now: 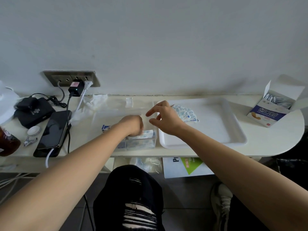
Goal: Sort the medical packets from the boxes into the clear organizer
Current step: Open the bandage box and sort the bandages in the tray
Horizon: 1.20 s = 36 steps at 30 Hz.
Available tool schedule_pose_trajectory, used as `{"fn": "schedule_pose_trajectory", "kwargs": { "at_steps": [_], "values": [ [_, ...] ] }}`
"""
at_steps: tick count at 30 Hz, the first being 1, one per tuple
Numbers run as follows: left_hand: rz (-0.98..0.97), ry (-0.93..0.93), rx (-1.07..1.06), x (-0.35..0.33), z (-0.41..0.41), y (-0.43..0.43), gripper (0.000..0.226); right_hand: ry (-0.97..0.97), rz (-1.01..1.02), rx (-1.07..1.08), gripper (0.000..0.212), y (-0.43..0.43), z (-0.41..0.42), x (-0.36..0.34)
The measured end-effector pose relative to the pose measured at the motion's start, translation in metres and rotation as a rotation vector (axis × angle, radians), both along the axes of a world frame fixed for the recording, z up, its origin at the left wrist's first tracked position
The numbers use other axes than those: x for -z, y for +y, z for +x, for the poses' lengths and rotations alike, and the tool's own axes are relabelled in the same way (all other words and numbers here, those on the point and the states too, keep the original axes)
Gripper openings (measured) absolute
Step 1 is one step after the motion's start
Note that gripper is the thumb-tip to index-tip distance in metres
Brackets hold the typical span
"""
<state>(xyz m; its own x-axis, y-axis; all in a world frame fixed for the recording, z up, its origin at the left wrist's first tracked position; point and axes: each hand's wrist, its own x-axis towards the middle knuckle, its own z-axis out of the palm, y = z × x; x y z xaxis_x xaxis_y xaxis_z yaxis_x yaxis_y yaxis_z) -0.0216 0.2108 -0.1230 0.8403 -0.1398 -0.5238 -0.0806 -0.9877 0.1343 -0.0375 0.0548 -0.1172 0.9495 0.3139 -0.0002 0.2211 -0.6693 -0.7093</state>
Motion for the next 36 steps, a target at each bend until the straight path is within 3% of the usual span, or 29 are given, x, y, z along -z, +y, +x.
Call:
{"fn": "schedule_pose_trajectory", "kwargs": {
  "at_steps": [9,14,20,24,28,32,36],
  "values": [
    [-0.128,-0.112,0.004,-0.004,-0.006,0.003,0.020,-0.005,0.005,-0.010,0.021,-0.001,0.000,0.003],
    [-0.140,-0.045,0.016,-0.007,-0.009,0.002,0.006,0.004,0.005,-0.011,0.021,-0.001,-0.001,0.003],
    [-0.103,0.053,0.063,-0.017,-0.010,0.002,0.017,0.018,0.043,-0.017,0.021,-0.003,0.000,0.004],
    [-0.111,-0.217,-0.074,-0.025,-0.005,0.003,0.022,-0.002,0.127,0.040,0.017,-0.013,0.009,0.005],
    [-0.329,-0.549,-0.247,-0.046,-0.007,-0.010,0.025,-0.036,0.068,0.221,0.017,-0.048,0.022,0.007],
    [-0.475,-0.537,-0.107,-0.053,-0.011,-0.049,0.023,0.045,-0.130,0.283,0.024,-0.095,0.022,0.019],
    [-0.372,-0.417,0.078,-0.035,0.005,-0.094,0.025,0.099,-0.148,0.300,0.026,-0.124,0.018,0.026]
  ]
}}
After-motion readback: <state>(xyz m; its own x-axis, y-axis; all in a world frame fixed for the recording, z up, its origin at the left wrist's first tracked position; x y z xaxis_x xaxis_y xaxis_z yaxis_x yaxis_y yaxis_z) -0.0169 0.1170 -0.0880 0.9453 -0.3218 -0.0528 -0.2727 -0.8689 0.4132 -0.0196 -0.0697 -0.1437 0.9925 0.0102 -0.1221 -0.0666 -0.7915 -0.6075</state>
